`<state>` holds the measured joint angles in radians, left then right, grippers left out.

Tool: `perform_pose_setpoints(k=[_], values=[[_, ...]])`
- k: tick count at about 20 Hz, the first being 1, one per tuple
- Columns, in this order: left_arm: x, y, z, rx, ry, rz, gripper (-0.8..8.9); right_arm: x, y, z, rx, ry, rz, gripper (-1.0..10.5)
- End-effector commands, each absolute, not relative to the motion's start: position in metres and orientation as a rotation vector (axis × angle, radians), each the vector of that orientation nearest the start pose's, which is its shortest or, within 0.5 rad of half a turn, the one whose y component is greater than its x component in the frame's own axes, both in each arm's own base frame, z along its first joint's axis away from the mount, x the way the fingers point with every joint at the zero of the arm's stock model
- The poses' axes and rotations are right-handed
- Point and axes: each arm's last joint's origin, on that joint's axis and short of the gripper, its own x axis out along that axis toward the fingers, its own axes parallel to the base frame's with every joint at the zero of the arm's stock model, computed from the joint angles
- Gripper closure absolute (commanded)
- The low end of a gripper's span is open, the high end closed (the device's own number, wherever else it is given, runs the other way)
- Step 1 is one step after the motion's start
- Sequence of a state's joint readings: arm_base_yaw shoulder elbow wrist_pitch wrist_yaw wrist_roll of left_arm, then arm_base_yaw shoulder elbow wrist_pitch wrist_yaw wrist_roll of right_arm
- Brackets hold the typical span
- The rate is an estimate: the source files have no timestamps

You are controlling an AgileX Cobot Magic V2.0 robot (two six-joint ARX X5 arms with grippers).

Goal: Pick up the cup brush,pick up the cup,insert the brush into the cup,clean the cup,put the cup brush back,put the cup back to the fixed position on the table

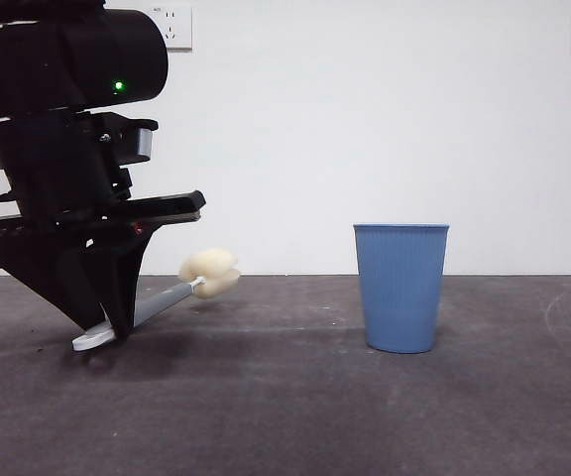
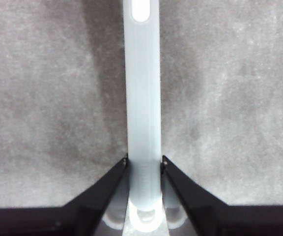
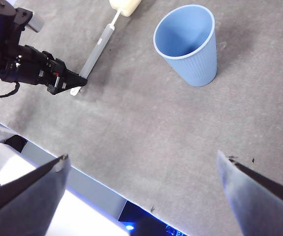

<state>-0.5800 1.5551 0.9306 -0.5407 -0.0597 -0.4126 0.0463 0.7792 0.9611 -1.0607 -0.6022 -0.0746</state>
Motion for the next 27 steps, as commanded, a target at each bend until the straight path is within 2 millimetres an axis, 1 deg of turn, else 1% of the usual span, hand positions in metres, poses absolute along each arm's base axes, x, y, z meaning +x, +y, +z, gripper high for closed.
perform_pose_setpoints(k=[1, 5, 6, 13, 19, 20, 21, 24, 27], values=[[0.238, -0.158, 0.182, -0.002, 1.214, -0.250, 7.59, 0.120, 0.022, 0.322, 0.182, 0.832, 0.638, 4.4], [0.238, -0.158, 0.183, -0.002, 1.215, -0.250, 7.59, 0.120, 0.022, 0.322, 0.182, 0.831, 0.638, 4.4], [0.238, -0.158, 0.186, 0.002, 1.222, -0.246, 7.59, 0.120, 0.022, 0.322, 0.182, 0.831, 0.638, 4.4], [0.251, -0.166, 0.218, 0.007, 1.167, -0.275, 7.60, 0.120, 0.022, 0.322, 0.182, 0.831, 0.638, 4.4], [0.250, -0.165, 0.218, 0.031, 1.182, -0.277, 7.61, 0.120, 0.022, 0.322, 0.181, 0.831, 0.638, 4.4], [0.249, -0.164, 0.218, 0.041, 1.185, -0.276, 8.01, 0.120, 0.022, 0.322, 0.181, 0.831, 0.638, 4.4], [0.249, -0.164, 0.218, 0.056, 1.189, -0.272, 8.22, 0.120, 0.023, 0.322, 0.180, 0.831, 0.641, 4.4], [0.246, -0.161, 0.216, 0.143, 1.207, -0.288, 8.22, 0.121, 0.023, 0.323, 0.172, 0.823, 0.647, 4.4], [0.244, -0.160, 0.217, 0.201, 1.213, -0.318, 8.22, 0.130, 0.025, 0.321, 0.165, 0.820, 0.658, 4.4]])
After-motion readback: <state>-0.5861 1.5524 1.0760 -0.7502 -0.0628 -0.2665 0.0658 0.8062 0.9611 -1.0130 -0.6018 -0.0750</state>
